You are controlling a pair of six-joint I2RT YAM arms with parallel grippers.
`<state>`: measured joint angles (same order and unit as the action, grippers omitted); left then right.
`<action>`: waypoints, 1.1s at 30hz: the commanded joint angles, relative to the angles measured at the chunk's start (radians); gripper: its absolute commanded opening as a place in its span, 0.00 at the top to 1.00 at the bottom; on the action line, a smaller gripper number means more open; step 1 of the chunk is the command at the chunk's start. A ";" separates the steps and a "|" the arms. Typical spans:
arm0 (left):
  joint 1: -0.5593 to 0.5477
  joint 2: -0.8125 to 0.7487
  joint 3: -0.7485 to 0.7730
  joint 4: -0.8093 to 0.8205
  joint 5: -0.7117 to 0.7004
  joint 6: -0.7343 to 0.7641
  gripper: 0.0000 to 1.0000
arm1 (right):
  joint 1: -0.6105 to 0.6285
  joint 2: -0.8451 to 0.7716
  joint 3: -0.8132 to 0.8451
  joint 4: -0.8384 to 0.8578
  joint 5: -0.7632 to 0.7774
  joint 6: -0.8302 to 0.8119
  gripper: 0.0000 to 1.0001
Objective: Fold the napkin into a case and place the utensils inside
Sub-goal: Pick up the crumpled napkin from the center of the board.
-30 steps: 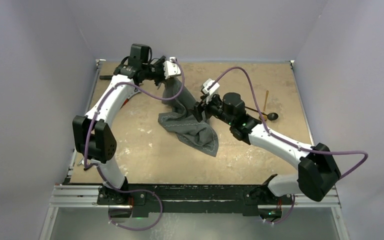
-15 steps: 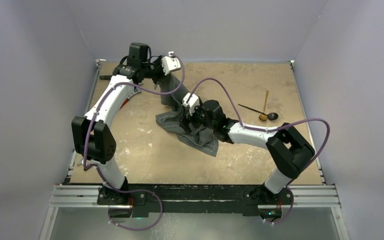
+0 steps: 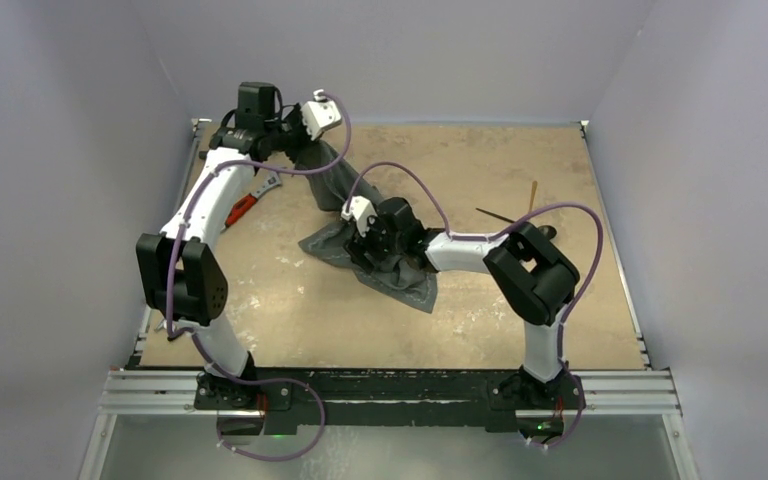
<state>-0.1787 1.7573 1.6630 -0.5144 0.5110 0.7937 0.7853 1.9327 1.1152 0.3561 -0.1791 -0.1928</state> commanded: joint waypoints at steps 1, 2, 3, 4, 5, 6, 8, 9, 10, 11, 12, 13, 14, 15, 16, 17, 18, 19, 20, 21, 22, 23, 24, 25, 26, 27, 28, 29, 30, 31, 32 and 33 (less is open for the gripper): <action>0.041 -0.047 0.029 0.061 -0.035 -0.063 1.00 | 0.003 -0.048 -0.033 -0.010 -0.069 0.005 0.21; 0.047 -0.044 0.030 0.064 -0.041 -0.072 1.00 | 0.003 -0.045 -0.033 -0.018 -0.080 0.007 0.22; 0.048 -0.043 0.031 0.066 -0.045 -0.078 1.00 | 0.004 -0.044 -0.034 -0.018 -0.088 0.009 0.23; 0.048 -0.043 0.030 0.066 -0.049 -0.082 1.00 | 0.005 -0.047 -0.040 -0.010 -0.093 0.012 0.25; 0.048 -0.044 0.027 0.067 -0.050 -0.087 1.00 | 0.007 -0.054 -0.044 0.004 -0.084 0.017 0.28; 0.048 -0.047 0.023 0.068 -0.051 -0.093 1.00 | 0.011 -0.067 -0.051 0.022 -0.060 0.024 0.29; 0.048 -0.051 0.021 0.069 -0.051 -0.110 1.00 | 0.035 -0.119 -0.083 0.085 0.031 0.032 0.25; 0.048 -0.054 0.022 0.065 -0.055 -0.115 1.00 | 0.059 -0.162 -0.120 0.148 0.096 0.018 0.20; 0.048 -0.056 0.023 0.062 -0.055 -0.119 1.00 | 0.093 -0.205 -0.160 0.221 0.145 -0.002 0.15; 0.048 -0.060 0.022 0.057 -0.056 -0.121 1.00 | 0.123 -0.234 -0.193 0.299 0.172 -0.019 0.11; 0.048 -0.062 0.019 0.052 -0.057 -0.122 1.00 | 0.154 -0.243 -0.203 0.340 0.177 -0.032 0.10; 0.048 -0.066 0.016 0.047 -0.057 -0.123 1.00 | 0.181 -0.232 -0.195 0.357 0.202 -0.044 0.09; 0.048 -0.067 0.012 0.044 -0.058 -0.124 1.00 | 0.206 -0.212 -0.180 0.369 0.212 -0.055 0.09; 0.048 -0.068 0.005 0.041 -0.060 -0.127 1.00 | 0.225 -0.183 -0.167 0.387 0.214 -0.064 0.08; 0.049 -0.070 0.000 0.040 -0.060 -0.128 1.00 | 0.235 -0.151 -0.148 0.402 0.206 -0.066 0.08; 0.050 -0.072 -0.005 0.039 -0.061 -0.129 1.00 | 0.239 -0.120 -0.123 0.404 0.193 -0.066 0.09; 0.051 -0.074 -0.007 0.037 -0.061 -0.131 1.00 | 0.242 -0.088 -0.092 0.394 0.182 -0.067 0.09; 0.051 -0.073 -0.009 0.035 -0.061 -0.134 1.00 | 0.242 -0.062 -0.065 0.394 0.162 -0.070 0.10; 0.052 -0.074 -0.008 0.034 -0.061 -0.137 1.00 | 0.242 -0.041 -0.046 0.397 0.141 -0.074 0.11; 0.054 -0.072 -0.007 0.032 -0.060 -0.141 1.00 | 0.243 -0.018 -0.024 0.397 0.128 -0.079 0.12; 0.058 -0.070 -0.004 0.030 -0.060 -0.144 1.00 | 0.243 0.003 0.000 0.390 0.116 -0.084 0.13; 0.061 -0.066 -0.002 0.027 -0.059 -0.147 1.00 | 0.243 0.034 0.021 0.387 0.111 -0.092 0.14; 0.063 -0.065 -0.001 0.024 -0.057 -0.151 1.00 | 0.243 0.058 0.044 0.376 0.107 -0.101 0.15; 0.063 -0.063 0.001 0.021 -0.056 -0.152 1.00 | 0.243 0.079 0.077 0.363 0.105 -0.114 0.16; 0.064 -0.061 0.002 0.018 -0.056 -0.151 1.00 | 0.243 0.101 0.104 0.345 0.094 -0.120 0.17; 0.065 -0.060 0.001 0.016 -0.055 -0.151 1.00 | 0.243 0.120 0.129 0.322 0.067 -0.121 0.18; 0.066 -0.060 0.001 0.016 -0.054 -0.151 1.00 | 0.243 0.138 0.151 0.304 0.051 -0.124 0.19; 0.066 -0.060 0.002 0.015 -0.054 -0.151 1.00 | 0.243 0.158 0.179 0.276 0.037 -0.132 0.20; 0.066 -0.060 0.003 0.016 -0.053 -0.151 1.00 | 0.244 0.176 0.207 0.243 0.018 -0.142 0.21; 0.066 -0.059 0.004 0.016 -0.051 -0.151 1.00 | 0.243 0.196 0.234 0.211 0.008 -0.152 0.22; 0.066 -0.060 0.005 0.016 -0.051 -0.151 1.00 | 0.243 0.213 0.260 0.179 -0.001 -0.156 0.24; 0.066 -0.060 0.006 0.016 -0.050 -0.152 1.00 | 0.242 0.230 0.286 0.146 -0.009 -0.163 0.25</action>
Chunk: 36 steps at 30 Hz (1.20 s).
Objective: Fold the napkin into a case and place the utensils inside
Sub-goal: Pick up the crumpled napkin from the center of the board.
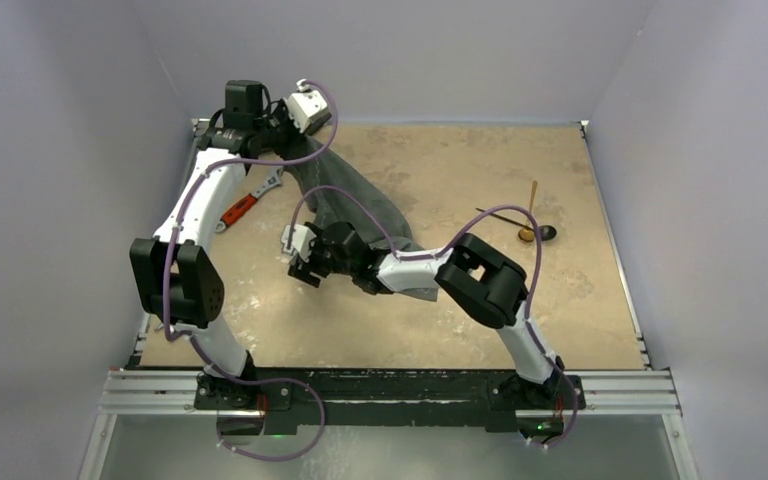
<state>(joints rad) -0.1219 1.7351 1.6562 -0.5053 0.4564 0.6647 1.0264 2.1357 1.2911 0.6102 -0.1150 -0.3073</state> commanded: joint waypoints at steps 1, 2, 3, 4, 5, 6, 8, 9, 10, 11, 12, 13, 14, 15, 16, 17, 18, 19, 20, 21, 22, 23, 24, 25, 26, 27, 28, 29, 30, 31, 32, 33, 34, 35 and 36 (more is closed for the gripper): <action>0.010 -0.038 0.014 0.006 0.006 -0.023 1.00 | -0.001 0.040 0.134 -0.142 -0.080 -0.053 0.26; 0.010 -0.036 0.014 0.005 0.005 -0.022 1.00 | -0.001 0.048 0.147 -0.166 -0.086 -0.059 0.27; 0.010 -0.036 0.015 0.004 0.005 -0.022 1.00 | 0.000 0.055 0.154 -0.189 -0.087 -0.063 0.28; 0.010 -0.036 0.015 0.004 0.004 -0.021 1.00 | -0.001 0.056 0.157 -0.202 -0.087 -0.066 0.29; 0.009 -0.035 0.014 0.002 0.002 -0.020 1.00 | -0.001 0.056 0.155 -0.210 -0.083 -0.068 0.31; 0.010 -0.033 0.015 0.002 -0.002 -0.020 1.00 | -0.001 0.055 0.150 -0.214 -0.075 -0.070 0.33; 0.010 -0.031 0.015 0.002 -0.004 -0.021 1.00 | -0.003 0.055 0.141 -0.216 -0.050 -0.069 0.37; 0.011 -0.032 0.014 0.002 -0.005 -0.021 1.00 | -0.003 0.056 0.136 -0.217 -0.042 -0.068 0.37; 0.011 -0.031 0.014 0.004 -0.005 -0.024 1.00 | -0.004 0.058 0.131 -0.219 -0.033 -0.068 0.37; 0.011 -0.032 0.014 0.005 -0.005 -0.027 1.00 | -0.006 0.060 0.132 -0.222 -0.021 -0.064 0.39; 0.011 -0.033 0.014 0.005 -0.004 -0.027 1.00 | -0.006 0.065 0.136 -0.226 -0.014 -0.055 0.41; 0.011 -0.034 0.014 0.005 -0.004 -0.027 1.00 | -0.006 0.070 0.139 -0.228 -0.007 -0.045 0.46; 0.011 -0.034 0.014 0.005 -0.004 -0.028 1.00 | -0.007 0.073 0.139 -0.226 -0.001 -0.040 0.52; 0.011 -0.037 0.014 0.005 -0.004 -0.027 1.00 | -0.007 0.074 0.136 -0.219 0.008 -0.034 0.61; 0.011 -0.038 0.014 0.007 -0.008 -0.026 1.00 | -0.008 0.069 0.128 -0.203 0.023 -0.029 0.71; 0.010 -0.041 0.014 0.007 -0.011 -0.024 1.00 | -0.007 0.059 0.112 -0.176 0.051 -0.028 0.89; 0.011 -0.043 0.013 0.007 -0.015 -0.023 1.00 | -0.006 0.042 0.095 -0.145 0.089 -0.023 1.00; 0.011 -0.046 0.014 0.007 -0.017 -0.023 1.00 | -0.006 0.026 0.077 -0.121 0.110 -0.019 1.00; 0.011 -0.049 0.014 0.006 -0.021 -0.023 1.00 | -0.007 0.006 0.059 -0.097 0.140 -0.015 1.00; 0.011 -0.053 0.016 0.004 -0.023 -0.023 1.00 | -0.007 -0.018 0.034 -0.071 0.173 -0.012 1.00; 0.010 -0.056 0.019 0.001 -0.026 -0.025 1.00 | -0.007 -0.050 0.004 -0.041 0.195 -0.009 1.00; 0.011 -0.061 0.023 -0.001 -0.029 -0.029 1.00 | -0.007 -0.088 -0.029 -0.014 0.217 -0.006 1.00; 0.011 -0.066 0.030 -0.006 -0.031 -0.033 1.00 | -0.007 -0.136 -0.068 0.020 0.237 -0.002 1.00; 0.011 -0.071 0.038 -0.012 -0.034 -0.037 1.00 | -0.007 -0.187 -0.106 0.041 0.241 0.007 1.00; 0.012 -0.078 0.047 -0.018 -0.036 -0.041 1.00 | -0.006 -0.243 -0.143 0.056 0.250 0.020 1.00; 0.012 -0.085 0.055 -0.023 -0.040 -0.047 1.00 | -0.006 -0.304 -0.188 0.068 0.262 0.037 1.00; 0.012 -0.093 0.064 -0.030 -0.044 -0.051 1.00 | -0.007 -0.365 -0.218 0.075 0.273 0.048 1.00; 0.012 -0.103 0.074 -0.035 -0.046 -0.056 1.00 | -0.007 -0.436 -0.249 0.082 0.282 0.055 1.00; 0.011 -0.114 0.083 -0.042 -0.049 -0.056 1.00 | -0.006 -0.505 -0.280 0.089 0.295 0.070 1.00; 0.011 -0.128 0.089 -0.047 -0.050 -0.059 1.00 | -0.007 -0.572 -0.305 0.094 0.305 0.084 1.00; 0.011 -0.144 0.095 -0.049 -0.050 -0.060 1.00 | -0.007 -0.639 -0.327 0.094 0.317 0.090 1.00; 0.011 -0.161 0.100 -0.053 -0.052 -0.063 1.00 | -0.006 -0.703 -0.341 0.090 0.332 0.093 1.00; 0.011 -0.182 0.106 -0.056 -0.056 -0.068 1.00 | -0.007 -0.767 -0.351 0.083 0.348 0.100 1.00; 0.011 -0.201 0.112 -0.062 -0.058 -0.071 1.00 | -0.007 -0.826 -0.358 0.072 0.368 0.108 1.00; 0.009 -0.223 0.122 -0.074 -0.058 -0.073 1.00 | -0.006 -0.882 -0.362 0.055 0.375 0.122 1.00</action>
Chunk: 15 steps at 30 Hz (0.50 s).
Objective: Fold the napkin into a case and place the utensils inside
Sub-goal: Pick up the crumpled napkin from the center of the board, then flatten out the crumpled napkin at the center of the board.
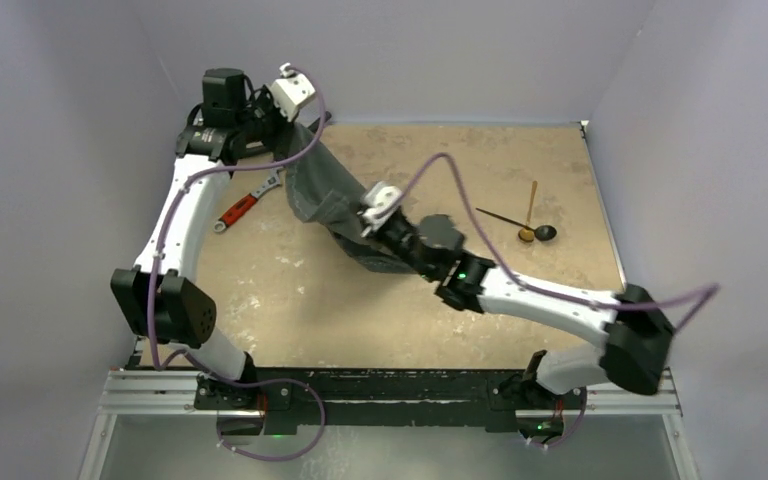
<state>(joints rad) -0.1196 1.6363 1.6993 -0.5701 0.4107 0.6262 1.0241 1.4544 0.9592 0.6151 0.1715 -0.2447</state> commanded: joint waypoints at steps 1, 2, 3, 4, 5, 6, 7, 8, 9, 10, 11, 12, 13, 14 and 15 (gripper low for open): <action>0.007 -0.144 0.094 -0.025 -0.013 -0.036 1.00 | -0.003 -0.273 -0.035 0.024 0.090 0.073 1.00; 0.006 -0.162 0.114 -0.051 -0.013 -0.039 1.00 | -0.004 -0.323 -0.036 -0.005 0.094 0.091 1.00; 0.005 -0.188 0.132 -0.070 -0.011 -0.041 1.00 | -0.004 -0.379 -0.037 -0.033 0.097 0.112 1.00; 0.004 -0.209 0.152 -0.091 -0.011 -0.042 1.00 | -0.004 -0.434 -0.039 -0.054 0.103 0.127 1.00; 0.003 -0.229 0.171 -0.112 -0.010 -0.044 1.00 | -0.003 -0.482 -0.043 -0.072 0.108 0.140 1.00; 0.002 -0.251 0.192 -0.128 -0.010 -0.043 1.00 | -0.002 -0.530 -0.044 -0.095 0.114 0.153 1.00; 0.002 -0.271 0.210 -0.142 -0.011 -0.044 1.00 | -0.002 -0.570 -0.040 -0.118 0.119 0.163 1.00; 0.002 -0.293 0.228 -0.152 -0.016 -0.044 1.00 | -0.001 -0.608 -0.031 -0.143 0.123 0.174 1.00; 0.001 -0.314 0.247 -0.161 -0.022 -0.046 1.00 | -0.001 -0.641 -0.018 -0.168 0.129 0.182 1.00; 0.001 -0.334 0.266 -0.170 -0.029 -0.050 1.00 | -0.001 -0.667 -0.003 -0.193 0.133 0.192 1.00; 0.001 -0.352 0.287 -0.179 -0.035 -0.050 1.00 | 0.000 -0.691 0.018 -0.217 0.134 0.198 1.00; 0.001 -0.365 0.310 -0.190 -0.038 -0.050 1.00 | -0.001 -0.711 0.048 -0.240 0.134 0.202 1.00; 0.002 -0.377 0.337 -0.202 -0.043 -0.051 1.00 | -0.001 -0.726 0.068 -0.265 0.129 0.203 1.00; 0.003 -0.386 0.367 -0.213 -0.048 -0.054 1.00 | -0.001 -0.738 0.090 -0.284 0.124 0.207 1.00; 0.003 -0.392 0.398 -0.231 -0.050 -0.051 1.00 | -0.001 -0.747 0.109 -0.300 0.119 0.207 1.00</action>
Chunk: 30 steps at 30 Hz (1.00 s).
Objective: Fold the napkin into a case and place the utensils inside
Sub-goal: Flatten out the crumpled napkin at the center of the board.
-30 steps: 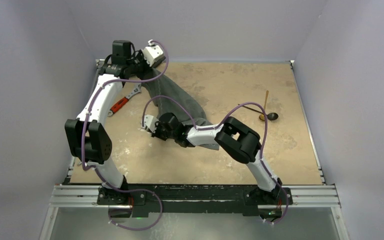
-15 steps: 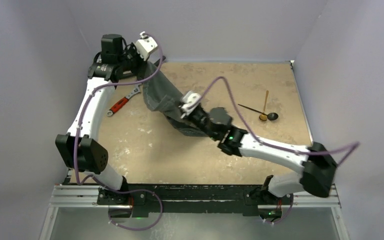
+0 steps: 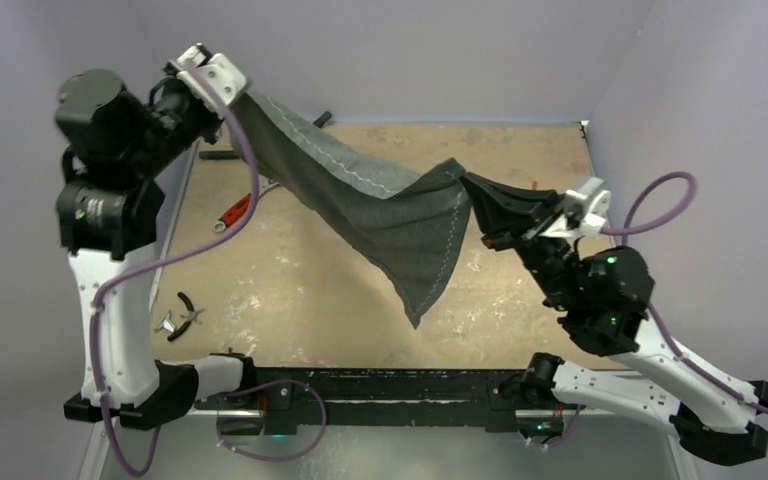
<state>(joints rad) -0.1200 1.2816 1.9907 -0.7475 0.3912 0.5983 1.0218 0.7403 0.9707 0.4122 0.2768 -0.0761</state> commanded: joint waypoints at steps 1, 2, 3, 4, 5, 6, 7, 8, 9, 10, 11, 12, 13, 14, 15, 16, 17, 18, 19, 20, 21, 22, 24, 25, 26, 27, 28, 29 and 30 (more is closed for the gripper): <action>0.003 -0.039 0.142 -0.074 -0.031 -0.021 1.00 | 0.001 -0.036 0.115 -0.115 0.009 0.040 1.00; 0.003 -0.041 0.170 -0.094 -0.031 -0.021 1.00 | 0.002 -0.036 0.126 -0.128 0.008 0.044 1.00; 0.002 -0.043 0.192 -0.115 -0.030 -0.019 1.00 | 0.002 -0.036 0.133 -0.140 0.006 0.048 1.00; 0.003 -0.047 0.206 -0.136 -0.027 -0.016 1.00 | 0.003 -0.039 0.134 -0.147 0.003 0.056 1.00; 0.003 -0.053 0.209 -0.156 -0.026 -0.013 1.00 | 0.002 -0.043 0.128 -0.147 0.003 0.064 1.00; 0.002 -0.062 0.197 -0.182 -0.026 -0.010 1.00 | 0.002 -0.049 0.121 -0.146 0.006 0.067 1.00; 0.002 -0.072 0.179 -0.199 -0.024 -0.005 1.00 | 0.003 -0.058 0.110 -0.140 0.011 0.068 1.00; 0.003 -0.090 0.151 -0.211 -0.022 -0.003 1.00 | 0.002 -0.068 0.097 -0.132 0.017 0.082 1.00; 0.003 -0.105 0.114 -0.216 -0.019 -0.001 1.00 | 0.003 -0.076 0.084 -0.128 0.026 0.096 1.00; 0.003 -0.120 0.075 -0.218 -0.016 0.001 1.00 | 0.003 -0.081 0.071 -0.126 0.042 0.105 1.00; 0.003 -0.135 0.028 -0.219 -0.010 0.005 1.00 | 0.002 -0.085 0.057 -0.125 0.066 0.108 1.00; 0.003 -0.149 -0.019 -0.217 -0.003 0.009 1.00 | 0.002 -0.086 0.042 -0.123 0.095 0.114 1.00; 0.003 -0.157 -0.066 -0.211 0.002 0.010 1.00 | 0.002 -0.084 0.022 -0.118 0.133 0.118 1.00; 0.003 -0.165 -0.119 -0.199 -0.002 0.010 1.00 | 0.002 -0.081 -0.002 -0.108 0.179 0.124 1.00; 0.003 -0.170 -0.174 -0.177 -0.008 0.011 1.00 | 0.002 -0.074 -0.024 -0.108 0.240 0.147 1.00; 0.002 -0.175 -0.230 -0.149 -0.018 0.015 1.00 | 0.001 -0.067 -0.045 -0.110 0.297 0.170 1.00; 0.002 -0.176 -0.288 -0.119 -0.029 0.023 1.00 | 0.002 -0.057 -0.067 -0.111 0.338 0.180 1.00; 0.003 -0.175 -0.342 -0.085 -0.039 0.031 1.00 | 0.001 -0.046 -0.094 -0.087 0.403 0.176 1.00; 0.002 -0.170 -0.395 -0.050 -0.049 0.039 1.00 | 0.002 -0.029 -0.127 -0.041 0.449 0.155 1.00; 0.003 -0.159 -0.439 -0.014 -0.060 0.041 1.00 | 0.000 -0.016 -0.155 0.000 0.482 0.131 1.00; 0.002 -0.142 -0.474 0.020 -0.069 0.043 1.00 | -0.002 0.014 -0.184 0.050 0.506 0.103 1.00; 0.001 -0.119 -0.501 0.051 -0.078 0.044 1.00 | -0.011 0.047 -0.206 0.092 0.518 0.087 1.00; -0.015 -0.058 -0.533 0.110 -0.111 0.033 1.00 | -0.090 0.120 -0.226 0.122 0.508 0.109 1.00; -0.030 -0.010 -0.541 0.136 -0.135 0.032 1.00 | -0.147 0.156 -0.229 0.115 0.480 0.148 1.00; -0.051 0.022 -0.545 0.155 -0.161 0.038 1.00 | -0.210 0.186 -0.235 0.116 0.448 0.204 1.00; -0.081 0.056 -0.553 0.176 -0.191 0.045 1.00 | -0.259 0.215 -0.249 0.141 0.419 0.222 1.00; -0.103 0.089 -0.562 0.207 -0.220 0.049 1.00 | -0.295 0.244 -0.267 0.185 0.396 0.225 1.00; -0.123 0.121 -0.570 0.238 -0.247 0.052 1.00 | -0.321 0.273 -0.283 0.230 0.380 0.220 1.00; -0.141 0.157 -0.572 0.266 -0.273 0.053 1.00 | -0.343 0.304 -0.293 0.272 0.359 0.213 1.00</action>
<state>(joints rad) -0.1886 1.3636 1.4330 -0.6674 0.2352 0.6312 0.7727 0.9890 0.7090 0.4774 0.6720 0.0929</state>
